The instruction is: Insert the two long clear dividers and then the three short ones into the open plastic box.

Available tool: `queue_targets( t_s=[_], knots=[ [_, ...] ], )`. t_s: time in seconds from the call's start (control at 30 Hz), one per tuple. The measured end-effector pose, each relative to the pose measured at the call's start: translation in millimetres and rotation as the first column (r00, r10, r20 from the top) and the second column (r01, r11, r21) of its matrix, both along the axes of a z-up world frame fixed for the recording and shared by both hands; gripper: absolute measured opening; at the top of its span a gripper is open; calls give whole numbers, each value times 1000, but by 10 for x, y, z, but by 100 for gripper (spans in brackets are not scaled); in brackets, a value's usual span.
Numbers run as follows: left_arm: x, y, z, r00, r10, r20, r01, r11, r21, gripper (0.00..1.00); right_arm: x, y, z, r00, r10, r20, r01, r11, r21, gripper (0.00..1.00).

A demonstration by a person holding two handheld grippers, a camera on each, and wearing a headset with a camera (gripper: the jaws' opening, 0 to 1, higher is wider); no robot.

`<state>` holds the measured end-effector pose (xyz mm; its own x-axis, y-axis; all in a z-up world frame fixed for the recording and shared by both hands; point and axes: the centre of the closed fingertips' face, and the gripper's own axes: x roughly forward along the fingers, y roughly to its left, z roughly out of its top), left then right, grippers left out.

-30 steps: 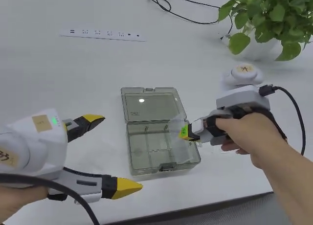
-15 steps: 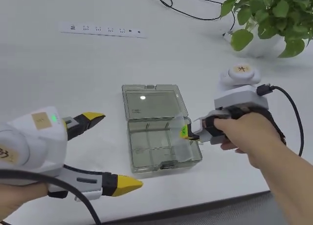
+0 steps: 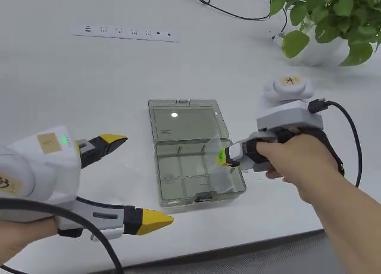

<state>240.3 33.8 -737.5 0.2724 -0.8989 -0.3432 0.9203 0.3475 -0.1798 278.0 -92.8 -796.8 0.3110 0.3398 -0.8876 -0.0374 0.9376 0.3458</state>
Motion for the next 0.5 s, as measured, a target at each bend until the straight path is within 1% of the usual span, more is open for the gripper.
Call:
queue_targets(
  t_s=[0.1,0.2,0.33,0.5],
  knots=[
    [-1,2,-13,1000,1,-1,-1,1000,2,100,-3,13,-27,1000,11,11,-11,1000,0,7],
    [2,5,-14,1000,3,-2,-3,1000,2,100,19,29,-89,1000,26,17,-26,1000,-3,8],
    [4,15,-29,1000,4,-4,-4,1000,9,100,21,64,-178,999,50,16,-50,999,-10,9],
    [25,35,-17,1000,14,-3,-14,1000,8,100,31,77,-227,998,61,14,-61,998,-8,10]
  ],
)
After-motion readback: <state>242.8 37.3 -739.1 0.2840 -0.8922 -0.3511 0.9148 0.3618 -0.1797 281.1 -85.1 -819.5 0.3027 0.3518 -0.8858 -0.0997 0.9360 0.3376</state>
